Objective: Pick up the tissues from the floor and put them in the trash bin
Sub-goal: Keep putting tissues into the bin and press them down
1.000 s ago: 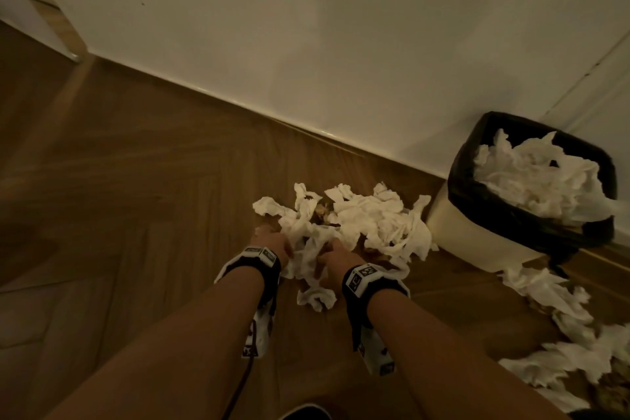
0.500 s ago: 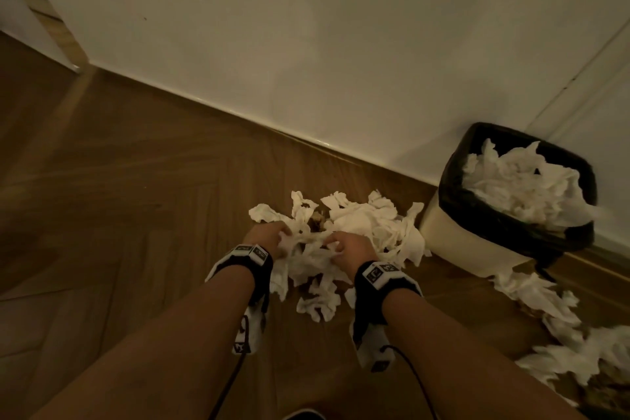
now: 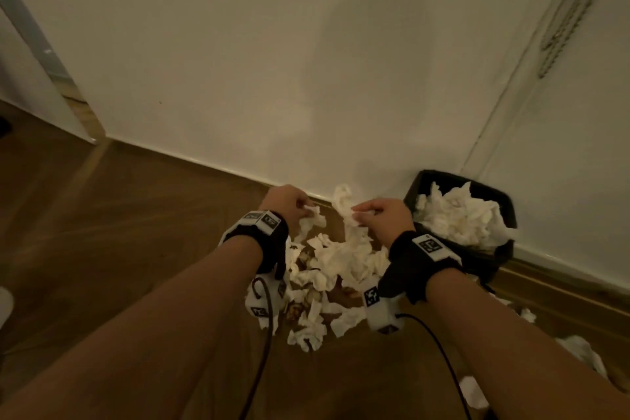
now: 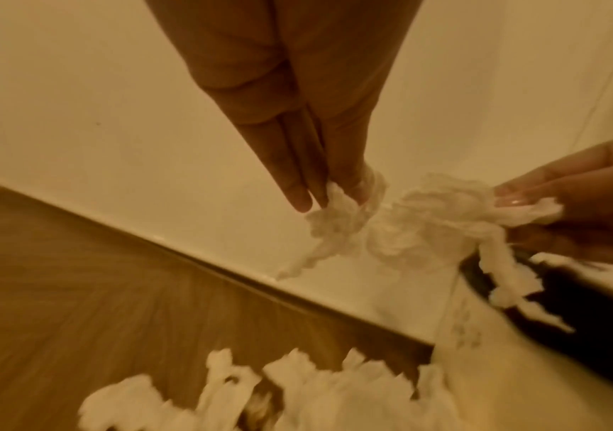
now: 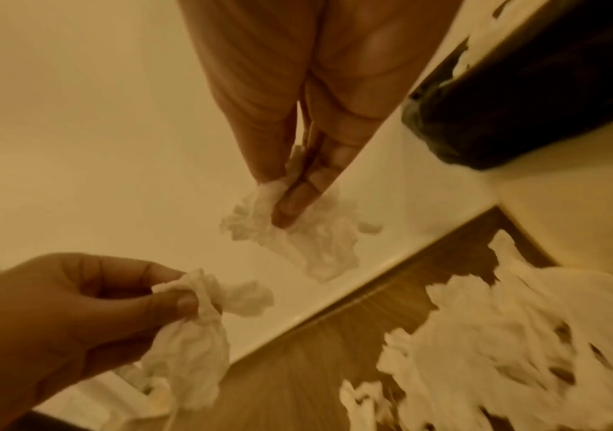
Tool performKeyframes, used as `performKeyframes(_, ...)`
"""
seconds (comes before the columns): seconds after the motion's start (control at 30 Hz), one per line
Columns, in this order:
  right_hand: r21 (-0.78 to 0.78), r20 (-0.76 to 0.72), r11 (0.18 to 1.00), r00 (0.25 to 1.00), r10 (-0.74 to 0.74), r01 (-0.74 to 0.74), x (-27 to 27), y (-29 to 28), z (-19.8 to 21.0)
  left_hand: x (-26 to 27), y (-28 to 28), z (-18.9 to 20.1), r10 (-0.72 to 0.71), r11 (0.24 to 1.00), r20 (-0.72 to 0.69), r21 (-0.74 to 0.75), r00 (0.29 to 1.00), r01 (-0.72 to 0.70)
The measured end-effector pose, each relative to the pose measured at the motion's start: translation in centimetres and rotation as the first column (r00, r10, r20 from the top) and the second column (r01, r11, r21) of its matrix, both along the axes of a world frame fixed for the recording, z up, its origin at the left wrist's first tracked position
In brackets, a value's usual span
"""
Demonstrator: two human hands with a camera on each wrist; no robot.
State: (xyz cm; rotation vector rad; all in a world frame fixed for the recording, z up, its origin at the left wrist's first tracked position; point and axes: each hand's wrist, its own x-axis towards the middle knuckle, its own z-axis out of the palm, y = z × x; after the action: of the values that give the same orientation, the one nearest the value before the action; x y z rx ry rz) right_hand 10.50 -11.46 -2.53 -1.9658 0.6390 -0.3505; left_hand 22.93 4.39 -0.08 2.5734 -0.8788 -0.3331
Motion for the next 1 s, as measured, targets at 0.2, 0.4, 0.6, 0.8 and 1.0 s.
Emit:
performKeyframes(0.2, 0.008, 0.162, 0.996, 0.982, -0.093, 0.092, -3.1, -3.1, 4.8, -3.1, -3.7, 5.7, -0.074, 0.98, 0.057, -0.179, 0.996, 0.084)
performKeyframes(0.4, 0.148, 0.325, 0.96, 0.905, -0.274, 0.238, -6.9, -7.8, 8.0, -6.4, -9.1, 9.0, -0.186, 0.927, 0.07, -0.317, 0.98, 0.199)
performKeyframes(0.6, 0.058, 0.277, 0.89, 0.849, -0.449, 0.452, -10.3, -12.8, 6.8, -8.6, -15.4, 8.3, -0.218, 0.897, -0.029, -0.4, 0.975, 0.189)
performKeyframes(0.8, -0.067, 0.149, 0.843, 0.841, -0.521, 0.534, -11.3, -16.2, 3.9, -9.9, -19.7, 3.7, -0.132, 0.919, -0.016, -0.377, 0.991, 0.117)
performKeyframes(1.0, -0.198, -0.024, 0.849, 0.863, -0.505, 0.491, -10.0, -17.8, 1.4, -10.7, -21.2, -0.1, -0.276, 0.957, 0.096, -0.061, 0.956, 0.283)
